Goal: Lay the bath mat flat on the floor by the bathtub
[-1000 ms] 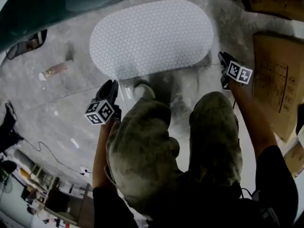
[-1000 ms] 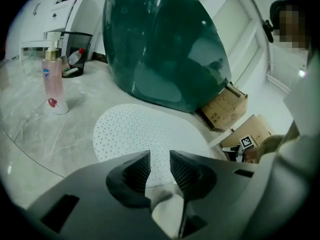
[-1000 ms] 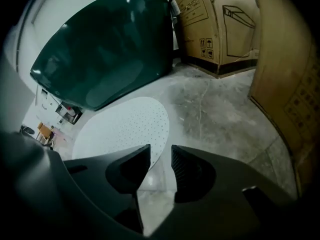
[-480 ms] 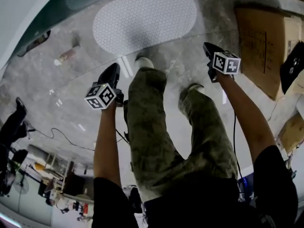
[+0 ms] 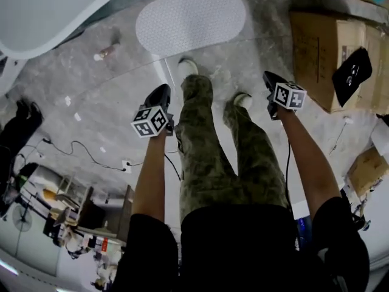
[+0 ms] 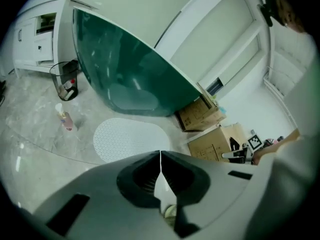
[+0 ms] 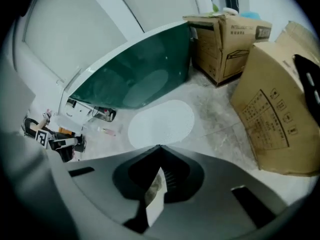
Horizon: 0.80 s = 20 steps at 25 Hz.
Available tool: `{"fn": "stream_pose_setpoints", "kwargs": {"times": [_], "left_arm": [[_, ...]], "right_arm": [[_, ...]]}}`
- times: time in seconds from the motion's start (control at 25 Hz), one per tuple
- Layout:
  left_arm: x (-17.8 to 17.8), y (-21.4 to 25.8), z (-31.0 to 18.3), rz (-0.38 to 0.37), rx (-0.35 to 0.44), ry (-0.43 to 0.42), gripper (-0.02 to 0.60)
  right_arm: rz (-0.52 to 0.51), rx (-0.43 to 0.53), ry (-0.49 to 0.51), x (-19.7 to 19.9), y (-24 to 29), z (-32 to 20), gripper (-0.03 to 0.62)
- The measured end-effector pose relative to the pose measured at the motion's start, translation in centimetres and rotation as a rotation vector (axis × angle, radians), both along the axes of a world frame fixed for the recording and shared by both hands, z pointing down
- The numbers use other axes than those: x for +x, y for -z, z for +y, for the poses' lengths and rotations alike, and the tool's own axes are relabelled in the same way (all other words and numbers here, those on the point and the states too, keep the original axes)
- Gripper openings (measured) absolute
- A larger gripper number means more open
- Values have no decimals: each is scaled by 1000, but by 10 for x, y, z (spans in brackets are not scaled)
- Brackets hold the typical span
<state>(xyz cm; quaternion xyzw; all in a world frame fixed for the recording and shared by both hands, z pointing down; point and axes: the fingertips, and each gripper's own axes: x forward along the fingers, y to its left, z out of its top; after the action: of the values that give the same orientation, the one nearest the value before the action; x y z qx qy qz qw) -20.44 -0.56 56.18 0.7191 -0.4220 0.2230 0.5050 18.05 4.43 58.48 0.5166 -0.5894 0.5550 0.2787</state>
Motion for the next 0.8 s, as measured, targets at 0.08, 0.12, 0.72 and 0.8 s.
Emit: {"fn": "stream_pose_setpoints", "kwargs": {"times": [0.08,0.12,0.72,0.8], "left_arm": [[1,25,7,18,-12,32,25],[-1,35,10,24,-18,43,25],[-48,194,-45,77,68,-29,25],[-70,218,-72,92,108,-21,25]], "right_arm": [[12,-2,-11,14,29,3,23],[23,-5,-8,19,41,5,23],[118,61,-15,24,272,30,23],[152,87,-57,23,300,20,23]]}}
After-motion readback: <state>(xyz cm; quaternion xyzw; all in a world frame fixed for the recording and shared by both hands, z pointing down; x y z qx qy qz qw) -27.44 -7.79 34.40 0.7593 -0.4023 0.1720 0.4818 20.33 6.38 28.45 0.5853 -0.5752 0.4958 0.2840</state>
